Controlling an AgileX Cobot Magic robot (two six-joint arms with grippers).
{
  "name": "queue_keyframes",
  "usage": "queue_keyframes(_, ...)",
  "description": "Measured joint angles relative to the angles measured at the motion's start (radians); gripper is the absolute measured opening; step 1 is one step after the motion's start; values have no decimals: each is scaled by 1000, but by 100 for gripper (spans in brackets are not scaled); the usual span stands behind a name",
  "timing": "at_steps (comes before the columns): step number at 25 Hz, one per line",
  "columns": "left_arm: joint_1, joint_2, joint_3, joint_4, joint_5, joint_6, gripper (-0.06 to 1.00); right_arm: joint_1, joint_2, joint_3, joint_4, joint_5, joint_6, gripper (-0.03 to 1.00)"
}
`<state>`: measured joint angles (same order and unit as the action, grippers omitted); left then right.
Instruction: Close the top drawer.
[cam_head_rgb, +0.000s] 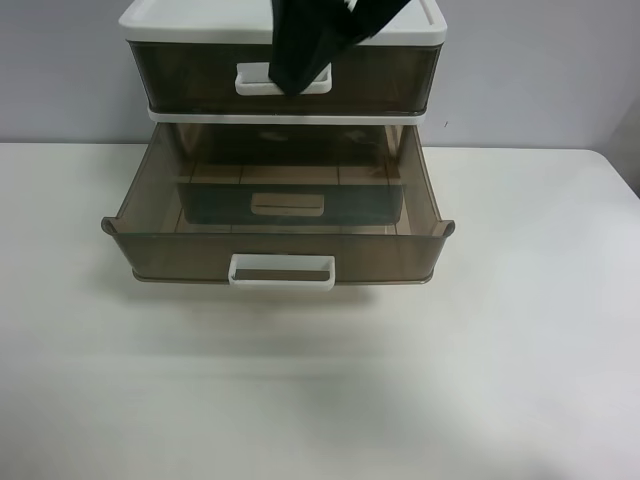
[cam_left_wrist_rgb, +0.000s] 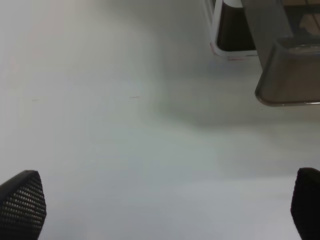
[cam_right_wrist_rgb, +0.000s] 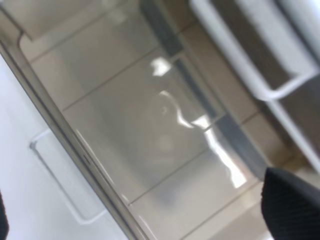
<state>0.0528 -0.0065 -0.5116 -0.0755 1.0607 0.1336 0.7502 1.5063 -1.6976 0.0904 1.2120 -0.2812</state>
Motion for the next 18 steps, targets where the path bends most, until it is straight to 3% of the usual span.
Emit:
queue_keyframes(5, 0, 0, 0, 0, 0, 0, 99, 0, -210, 78, -61, 1, 66, 99)
queue_keyframes(14, 0, 0, 0, 0, 0, 0, 99, 0, -634, 479, -206, 3, 155, 99)
queue_keyframes(16, 0, 0, 0, 0, 0, 0, 99, -35, -729, 573, -208, 3, 166, 99)
queue_keyframes(18, 0, 0, 0, 0, 0, 0, 99, -126, -833, 657, -186, 3, 182, 99)
